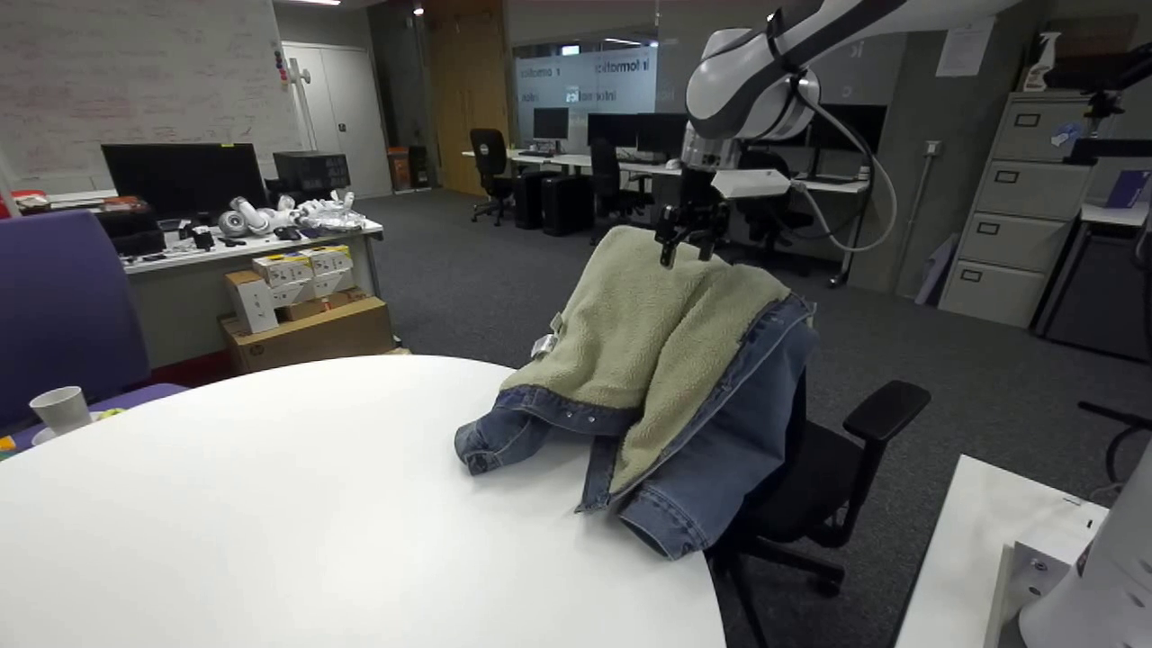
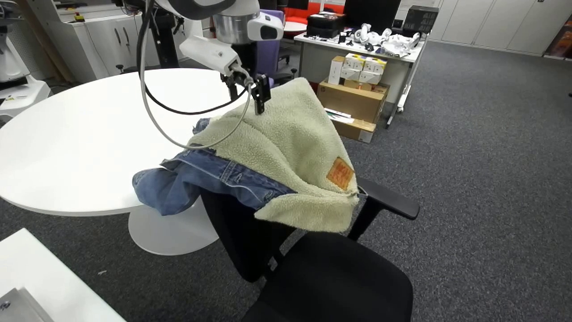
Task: Put the denim coat on the headrest of the chair and push the chair to the right
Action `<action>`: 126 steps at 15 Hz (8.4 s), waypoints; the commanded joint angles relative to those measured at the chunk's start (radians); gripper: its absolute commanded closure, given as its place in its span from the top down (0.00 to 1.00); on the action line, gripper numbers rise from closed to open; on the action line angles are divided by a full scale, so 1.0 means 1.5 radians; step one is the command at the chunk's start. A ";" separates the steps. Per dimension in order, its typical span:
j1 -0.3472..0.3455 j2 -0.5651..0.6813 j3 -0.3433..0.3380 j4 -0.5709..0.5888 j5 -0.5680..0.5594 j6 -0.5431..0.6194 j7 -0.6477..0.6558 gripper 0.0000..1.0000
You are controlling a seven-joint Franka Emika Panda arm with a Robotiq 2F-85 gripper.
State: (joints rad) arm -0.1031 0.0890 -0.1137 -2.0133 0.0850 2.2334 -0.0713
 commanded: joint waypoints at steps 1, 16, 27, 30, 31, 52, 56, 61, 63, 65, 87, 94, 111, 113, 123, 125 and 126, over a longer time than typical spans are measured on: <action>0.000 -0.078 0.000 -0.065 -0.046 0.023 0.026 1.00; -0.004 -0.069 -0.004 -0.067 -0.089 -0.077 0.042 1.00; 0.032 0.032 0.038 -0.013 -0.071 -0.053 0.080 1.00; 0.032 0.041 0.033 -0.007 -0.097 -0.061 0.103 1.00; 0.032 0.049 0.030 -0.006 -0.106 -0.058 0.118 1.00; -0.030 0.088 -0.052 0.007 -0.117 -0.070 0.190 0.22; -0.035 0.086 -0.063 0.005 -0.079 -0.072 0.209 0.18; -0.044 0.081 -0.071 0.008 -0.042 -0.073 0.222 0.15; -0.044 0.080 -0.074 0.005 -0.034 -0.073 0.229 0.15; -0.045 0.079 -0.076 0.002 -0.027 -0.073 0.233 0.15; -0.113 0.158 -0.158 0.079 -0.094 -0.016 0.251 0.15; -0.100 0.117 -0.044 0.154 0.178 -0.089 0.163 0.15; -0.014 0.101 0.024 0.190 0.000 -0.225 0.033 0.15; -0.011 0.098 0.029 0.192 -0.018 -0.246 -0.022 0.15; -0.006 0.122 0.034 0.191 -0.005 -0.238 -0.003 0.64; -0.003 0.119 0.034 0.184 -0.009 -0.230 0.004 0.91; 0.000 0.114 0.036 0.177 -0.014 -0.235 0.002 0.96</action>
State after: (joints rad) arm -0.1151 0.2766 -0.0602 -1.7297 0.0765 1.8793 -0.0736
